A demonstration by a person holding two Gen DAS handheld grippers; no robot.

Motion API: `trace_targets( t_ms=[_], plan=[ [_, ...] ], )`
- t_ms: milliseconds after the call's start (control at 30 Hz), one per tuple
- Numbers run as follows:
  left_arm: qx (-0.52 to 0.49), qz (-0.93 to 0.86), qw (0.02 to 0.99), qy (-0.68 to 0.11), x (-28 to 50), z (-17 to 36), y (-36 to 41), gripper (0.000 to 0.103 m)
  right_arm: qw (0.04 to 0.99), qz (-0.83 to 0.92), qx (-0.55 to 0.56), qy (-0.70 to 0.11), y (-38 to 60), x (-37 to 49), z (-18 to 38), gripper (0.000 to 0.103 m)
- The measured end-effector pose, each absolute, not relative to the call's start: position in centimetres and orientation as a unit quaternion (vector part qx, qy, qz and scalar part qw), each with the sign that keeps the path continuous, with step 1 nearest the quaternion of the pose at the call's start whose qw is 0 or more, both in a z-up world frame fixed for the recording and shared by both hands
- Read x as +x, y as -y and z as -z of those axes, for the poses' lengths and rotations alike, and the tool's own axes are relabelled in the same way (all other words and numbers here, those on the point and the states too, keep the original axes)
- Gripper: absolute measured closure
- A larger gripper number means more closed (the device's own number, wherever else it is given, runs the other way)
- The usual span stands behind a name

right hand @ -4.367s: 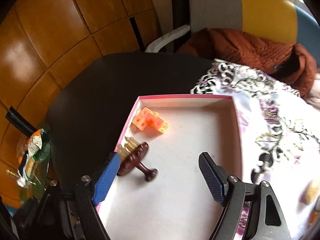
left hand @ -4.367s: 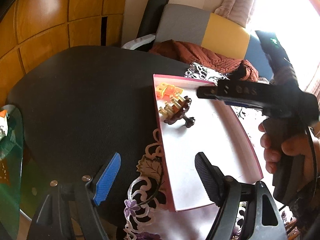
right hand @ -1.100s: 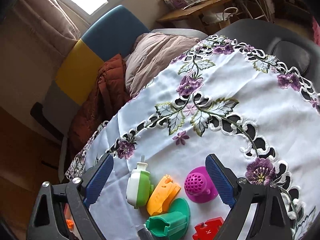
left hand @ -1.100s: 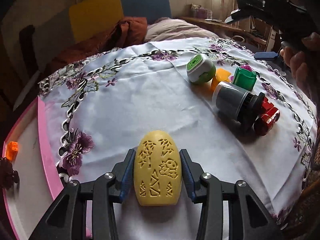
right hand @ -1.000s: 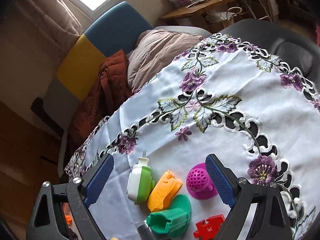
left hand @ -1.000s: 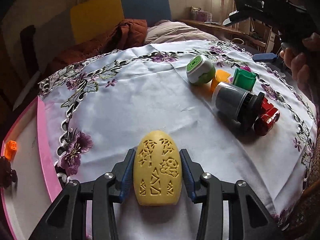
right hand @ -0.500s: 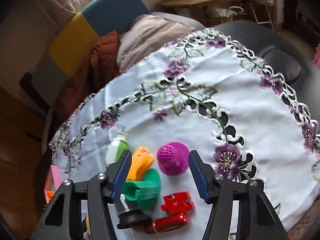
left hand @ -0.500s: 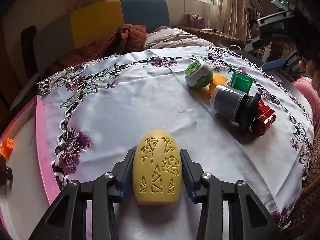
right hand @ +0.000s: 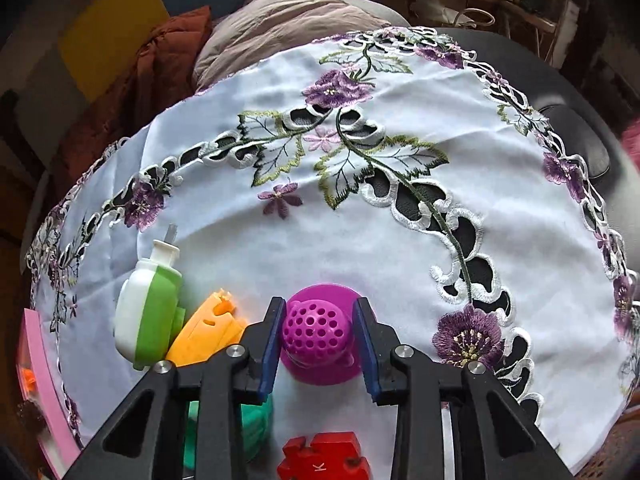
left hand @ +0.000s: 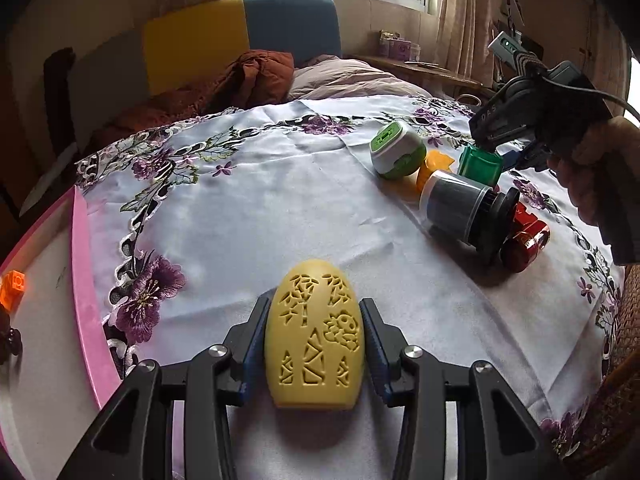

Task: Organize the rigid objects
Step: 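Lift the yellow sponge with the left gripper while the right gripper grasps the magenta perforated cup, then carry the yellow sponge into the pink tray and release it while the right holds the cup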

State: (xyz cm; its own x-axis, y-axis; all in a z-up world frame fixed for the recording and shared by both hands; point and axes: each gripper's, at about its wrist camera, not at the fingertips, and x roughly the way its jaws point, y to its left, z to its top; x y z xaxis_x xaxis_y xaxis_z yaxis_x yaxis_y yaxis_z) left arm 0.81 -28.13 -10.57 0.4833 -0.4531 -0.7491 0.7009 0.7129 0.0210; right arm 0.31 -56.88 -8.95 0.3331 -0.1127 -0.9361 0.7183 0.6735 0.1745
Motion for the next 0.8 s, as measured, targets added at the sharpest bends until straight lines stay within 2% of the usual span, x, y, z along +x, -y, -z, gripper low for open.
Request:
trace_targets(
  t_ms=[400, 800],
  plan=[
    [0.161, 0.342, 0.846, -0.376, 0.8, 10.5, 28.1, 0.059, 0.762, 0.272, 0.296, -0.508, 56.7, 0.1, 9.3, 0.067],
    [0.168, 0.335, 0.849, -0.372, 0.5, 10.4, 28.2, 0.059, 0.773, 0.274, 0.209, -0.532, 54.6, 1.4, 9.3, 0.069]
  ],
)
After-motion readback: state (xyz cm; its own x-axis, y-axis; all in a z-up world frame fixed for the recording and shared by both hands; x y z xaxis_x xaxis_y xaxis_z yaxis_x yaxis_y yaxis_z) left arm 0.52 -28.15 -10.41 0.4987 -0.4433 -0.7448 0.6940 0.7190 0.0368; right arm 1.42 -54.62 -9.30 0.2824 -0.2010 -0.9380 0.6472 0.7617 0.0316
